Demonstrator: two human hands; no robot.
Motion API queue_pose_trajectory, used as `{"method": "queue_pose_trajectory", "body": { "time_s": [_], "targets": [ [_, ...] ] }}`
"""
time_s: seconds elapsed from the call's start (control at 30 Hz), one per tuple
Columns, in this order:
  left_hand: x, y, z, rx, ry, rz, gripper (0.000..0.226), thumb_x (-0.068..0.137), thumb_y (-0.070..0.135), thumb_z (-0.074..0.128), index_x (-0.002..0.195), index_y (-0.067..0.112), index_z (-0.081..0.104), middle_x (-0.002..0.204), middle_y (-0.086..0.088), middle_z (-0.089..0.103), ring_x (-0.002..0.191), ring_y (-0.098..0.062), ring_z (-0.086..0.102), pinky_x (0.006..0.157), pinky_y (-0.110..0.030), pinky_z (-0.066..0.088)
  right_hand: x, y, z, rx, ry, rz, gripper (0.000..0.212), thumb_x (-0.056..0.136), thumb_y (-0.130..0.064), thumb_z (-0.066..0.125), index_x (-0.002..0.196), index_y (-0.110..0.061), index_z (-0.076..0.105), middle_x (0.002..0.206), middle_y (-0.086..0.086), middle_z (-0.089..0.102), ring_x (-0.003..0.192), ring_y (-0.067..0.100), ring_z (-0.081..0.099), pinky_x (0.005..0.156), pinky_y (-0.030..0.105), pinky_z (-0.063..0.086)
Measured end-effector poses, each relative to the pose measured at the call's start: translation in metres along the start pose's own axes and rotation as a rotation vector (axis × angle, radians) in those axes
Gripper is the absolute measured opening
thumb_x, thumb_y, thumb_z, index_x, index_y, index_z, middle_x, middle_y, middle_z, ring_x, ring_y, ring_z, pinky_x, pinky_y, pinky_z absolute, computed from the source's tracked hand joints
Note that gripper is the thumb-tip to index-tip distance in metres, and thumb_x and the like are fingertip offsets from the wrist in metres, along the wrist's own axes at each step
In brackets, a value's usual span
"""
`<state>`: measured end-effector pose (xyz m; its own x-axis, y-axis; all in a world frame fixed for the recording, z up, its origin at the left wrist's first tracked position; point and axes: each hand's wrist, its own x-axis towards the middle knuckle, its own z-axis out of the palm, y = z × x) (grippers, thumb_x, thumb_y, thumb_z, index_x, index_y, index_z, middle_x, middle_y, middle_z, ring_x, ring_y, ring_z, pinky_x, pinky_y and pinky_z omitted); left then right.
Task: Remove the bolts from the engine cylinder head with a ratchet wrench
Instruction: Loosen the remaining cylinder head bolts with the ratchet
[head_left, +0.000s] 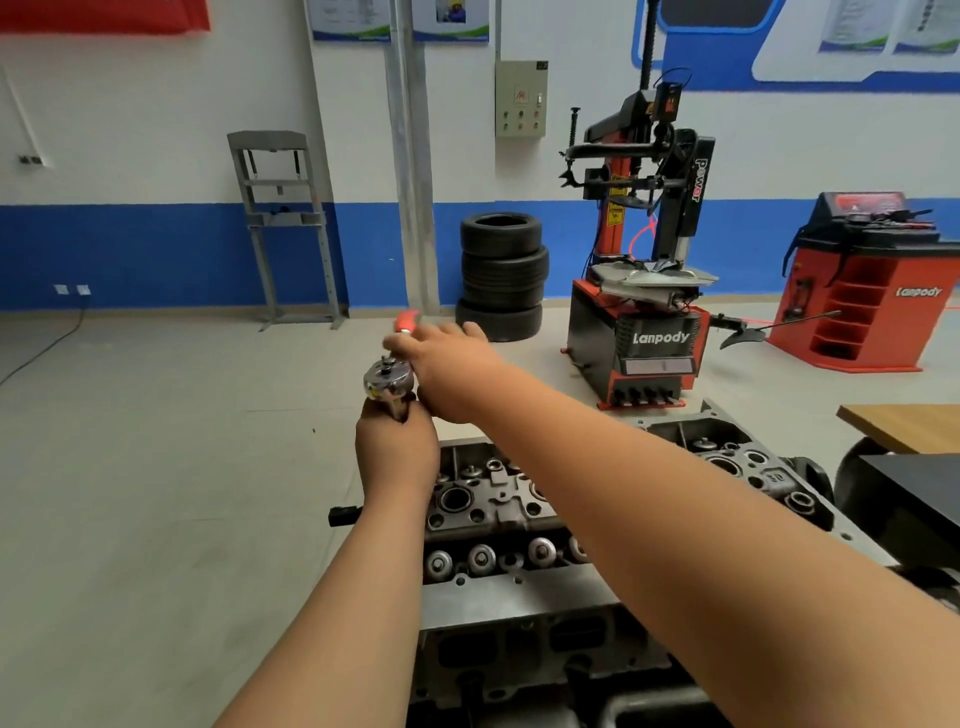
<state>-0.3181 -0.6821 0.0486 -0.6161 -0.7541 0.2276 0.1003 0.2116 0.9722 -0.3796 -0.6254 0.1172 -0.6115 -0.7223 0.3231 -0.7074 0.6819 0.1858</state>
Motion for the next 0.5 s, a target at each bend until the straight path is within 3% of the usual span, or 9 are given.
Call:
{"method": "queue_pose_trajectory", "body": {
  "time_s": [0.1, 0.17, 0.23, 0.3, 0.4, 0.5],
  "targets": [
    [-0.001, 0.0, 0.003, 0.008, -0.032, 0.038, 0.018, 0.084, 0.006, 0.049, 0.073, 0.02, 0.047, 0.063, 0.0, 0.051, 0.054, -0.016, 0.043, 0.051, -0.027, 0.033, -0.022, 0.004, -0.009, -0.121, 0.025, 0.134, 0.052, 0.086, -0.019, 0.055, 0.135, -0.021, 0.037, 0.137, 0.009, 0.035, 0.123, 0.034, 0.037, 0.097, 0.046, 0.033],
    [-0.002, 0.0, 0.005, 0.016, -0.034, 0.05, 0.015, 0.083, 0.004, 0.048, 0.076, 0.017, 0.047, 0.063, 0.001, 0.049, 0.055, -0.016, 0.042, 0.051, -0.027, 0.032, -0.046, 0.003, -0.016, -0.12, 0.012, 0.188, 0.048, 0.086, -0.014, 0.052, 0.132, -0.015, 0.038, 0.132, 0.009, 0.038, 0.11, 0.031, 0.047, 0.079, 0.037, 0.038],
    [-0.002, 0.0, 0.006, 0.036, -0.022, 0.058, 0.008, 0.086, 0.004, 0.047, 0.086, 0.012, 0.051, 0.068, 0.001, 0.051, 0.061, -0.02, 0.046, 0.054, -0.027, 0.033, -0.075, -0.002, -0.026, -0.102, 0.002, 0.236, 0.044, 0.087, -0.011, 0.05, 0.129, -0.011, 0.037, 0.124, 0.009, 0.044, 0.085, 0.028, 0.053, 0.054, 0.031, 0.03],
    [-0.001, 0.0, 0.007, 0.108, 0.007, 0.08, 0.011, 0.089, 0.006, 0.046, 0.095, 0.007, 0.055, 0.076, -0.003, 0.055, 0.069, -0.024, 0.05, 0.06, -0.026, 0.035, -0.106, -0.012, -0.038, -0.124, 0.02, 0.238, 0.039, 0.088, -0.011, 0.048, 0.126, -0.009, 0.038, 0.117, 0.009, 0.047, 0.069, 0.027, 0.048, 0.045, 0.029, 0.016],
    [0.004, 0.0, 0.008, 0.269, 0.022, 0.15, 0.015, 0.088, 0.003, 0.047, 0.097, -0.001, 0.059, 0.086, -0.012, 0.062, 0.072, -0.025, 0.051, 0.063, -0.025, 0.035, -0.139, -0.038, -0.05, -0.138, 0.056, 0.139, 0.047, 0.09, -0.011, 0.045, 0.132, 0.004, 0.033, 0.116, 0.019, 0.048, 0.07, 0.026, 0.053, 0.043, 0.028, 0.012],
    [0.005, 0.001, 0.007, 0.35, 0.021, 0.191, 0.011, 0.087, -0.001, 0.048, 0.091, -0.003, 0.059, 0.088, -0.016, 0.061, 0.075, -0.028, 0.054, 0.064, -0.027, 0.036, -0.146, -0.057, -0.048, -0.175, 0.009, 0.081, 0.055, 0.09, -0.007, 0.041, 0.136, 0.015, 0.021, 0.124, 0.032, 0.04, 0.086, 0.034, 0.058, 0.043, 0.028, 0.018]
  ]
}}
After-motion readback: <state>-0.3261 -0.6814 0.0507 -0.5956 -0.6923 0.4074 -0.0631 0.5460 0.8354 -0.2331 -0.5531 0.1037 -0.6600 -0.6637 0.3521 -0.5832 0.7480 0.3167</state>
